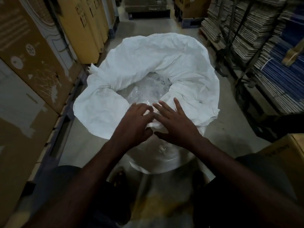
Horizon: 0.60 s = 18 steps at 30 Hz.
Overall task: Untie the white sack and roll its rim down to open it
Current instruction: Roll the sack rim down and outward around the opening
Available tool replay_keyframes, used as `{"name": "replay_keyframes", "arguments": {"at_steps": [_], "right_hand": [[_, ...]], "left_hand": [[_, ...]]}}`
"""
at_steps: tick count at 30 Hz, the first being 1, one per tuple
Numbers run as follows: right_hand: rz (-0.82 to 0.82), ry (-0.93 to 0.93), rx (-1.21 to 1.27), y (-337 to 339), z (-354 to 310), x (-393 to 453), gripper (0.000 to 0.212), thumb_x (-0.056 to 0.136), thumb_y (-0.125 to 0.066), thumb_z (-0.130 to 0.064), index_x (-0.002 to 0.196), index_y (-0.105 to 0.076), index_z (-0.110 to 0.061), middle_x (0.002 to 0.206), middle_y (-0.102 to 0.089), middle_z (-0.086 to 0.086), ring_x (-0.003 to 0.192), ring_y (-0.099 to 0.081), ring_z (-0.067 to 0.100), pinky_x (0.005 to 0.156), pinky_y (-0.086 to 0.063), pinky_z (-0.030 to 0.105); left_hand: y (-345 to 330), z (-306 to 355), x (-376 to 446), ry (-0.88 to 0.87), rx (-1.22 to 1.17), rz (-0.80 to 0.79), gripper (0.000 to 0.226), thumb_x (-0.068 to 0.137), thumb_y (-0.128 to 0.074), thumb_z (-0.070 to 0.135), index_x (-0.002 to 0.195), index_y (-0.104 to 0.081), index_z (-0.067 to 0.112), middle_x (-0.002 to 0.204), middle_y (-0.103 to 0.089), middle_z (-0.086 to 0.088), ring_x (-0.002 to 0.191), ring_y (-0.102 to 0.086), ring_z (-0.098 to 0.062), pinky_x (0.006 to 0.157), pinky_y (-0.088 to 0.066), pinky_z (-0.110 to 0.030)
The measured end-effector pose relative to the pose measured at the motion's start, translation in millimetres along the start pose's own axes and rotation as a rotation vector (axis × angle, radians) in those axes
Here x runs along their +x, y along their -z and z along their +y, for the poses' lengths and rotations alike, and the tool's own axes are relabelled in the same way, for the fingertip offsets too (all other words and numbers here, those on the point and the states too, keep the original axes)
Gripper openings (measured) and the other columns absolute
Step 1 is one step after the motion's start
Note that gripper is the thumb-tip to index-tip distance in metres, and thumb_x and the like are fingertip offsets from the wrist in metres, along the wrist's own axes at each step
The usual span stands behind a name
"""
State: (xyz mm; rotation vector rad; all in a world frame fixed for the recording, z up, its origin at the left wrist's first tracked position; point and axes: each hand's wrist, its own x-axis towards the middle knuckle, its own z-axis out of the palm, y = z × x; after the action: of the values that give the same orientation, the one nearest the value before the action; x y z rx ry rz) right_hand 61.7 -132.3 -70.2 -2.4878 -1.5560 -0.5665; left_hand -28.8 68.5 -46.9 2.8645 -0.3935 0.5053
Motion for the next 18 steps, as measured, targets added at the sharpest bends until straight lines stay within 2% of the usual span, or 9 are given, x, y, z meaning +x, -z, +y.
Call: {"name": "replay_keyframes", "arguments": {"at_steps": [2,3,5,7,10,12,15,17,18], "right_hand": [[0.079,-0.026,-0.007,9,4,5,0.073,0.095,-0.064,-0.050,0.159,-0.040,-0.022,0.168,-0.037,0.006,0.157,-0.032,0.025,0.127,-0.013,0.064],[0.143,-0.040,0.009,13,7,9,0.069,0.098,-0.062,-0.044,0.159,-0.041,-0.021,0.163,-0.045,0.006,0.152,-0.041,0.025,0.127,-0.017,0.062],[0.272,-0.088,0.061,20,12,13,0.060,0.098,-0.064,-0.030,0.155,-0.049,-0.017,0.138,-0.064,0.006,0.128,-0.062,0.026,0.121,-0.034,0.055],[0.369,-0.161,0.090,28,16,16,0.051,0.095,-0.067,-0.022,0.145,-0.060,-0.014,0.111,-0.069,0.007,0.098,-0.067,0.031,0.095,-0.053,0.045],[0.420,-0.274,0.071,38,23,18,0.037,0.093,-0.066,-0.012,0.129,-0.070,-0.017,0.106,-0.066,0.007,0.083,-0.065,0.031,0.064,-0.052,0.041],[0.431,-0.301,0.084,41,27,17,0.036,0.091,-0.065,-0.010,0.125,-0.070,-0.018,0.119,-0.067,0.003,0.093,-0.068,0.028,0.059,-0.053,0.038],[0.403,-0.277,0.061,38,25,17,0.039,0.088,-0.058,-0.006,0.124,-0.069,-0.015,0.123,-0.069,0.003,0.097,-0.070,0.027,0.061,-0.055,0.039],[0.376,-0.229,0.042,34,21,20,0.037,0.087,-0.053,-0.004,0.120,-0.069,-0.012,0.113,-0.069,0.008,0.092,-0.067,0.031,0.066,-0.053,0.042],[0.357,-0.196,0.036,33,18,21,0.037,0.087,-0.053,-0.003,0.119,-0.068,-0.011,0.108,-0.068,0.010,0.089,-0.065,0.032,0.069,-0.050,0.043]], "left_hand": [[22,7,9,-0.005,-0.026,0.209,0.031,0.078,-0.076,0.015,0.108,-0.071,0.011,0.130,-0.065,-0.012,0.120,-0.061,-0.037,0.104,-0.049,-0.046],[31,11,12,-0.005,-0.024,0.301,0.024,0.082,-0.076,0.012,0.105,-0.071,0.010,0.129,-0.065,-0.013,0.119,-0.061,-0.036,0.101,-0.049,-0.043],[42,20,14,-0.011,-0.010,0.422,0.014,0.086,-0.077,0.005,0.098,-0.070,0.007,0.128,-0.063,-0.014,0.116,-0.061,-0.036,0.091,-0.051,-0.039],[44,28,17,0.005,-0.018,0.456,0.014,0.086,-0.076,0.001,0.095,-0.066,0.005,0.128,-0.058,-0.009,0.112,-0.062,-0.034,0.078,-0.052,-0.037],[37,29,20,0.075,-0.034,0.410,0.018,0.087,-0.074,0.007,0.098,-0.060,0.006,0.132,-0.059,-0.008,0.103,-0.062,-0.031,0.064,-0.051,-0.037],[30,26,21,0.086,-0.088,0.320,0.030,0.083,-0.073,0.013,0.109,-0.060,0.006,0.142,-0.057,-0.012,0.111,-0.064,-0.031,0.076,-0.054,-0.038],[20,20,24,0.073,-0.082,0.138,0.069,0.084,-0.071,0.025,0.148,-0.052,0.006,0.155,-0.053,-0.012,0.138,-0.056,-0.033,0.115,-0.045,-0.046],[11,15,26,0.096,0.006,0.072,0.071,0.090,-0.061,0.030,0.156,-0.047,0.010,0.143,-0.064,-0.009,0.127,-0.064,-0.032,0.115,-0.045,-0.053],[8,12,28,0.106,0.049,0.084,0.062,0.092,-0.055,0.029,0.152,-0.053,0.011,0.131,-0.070,-0.008,0.114,-0.069,-0.033,0.108,-0.050,-0.053]]}}
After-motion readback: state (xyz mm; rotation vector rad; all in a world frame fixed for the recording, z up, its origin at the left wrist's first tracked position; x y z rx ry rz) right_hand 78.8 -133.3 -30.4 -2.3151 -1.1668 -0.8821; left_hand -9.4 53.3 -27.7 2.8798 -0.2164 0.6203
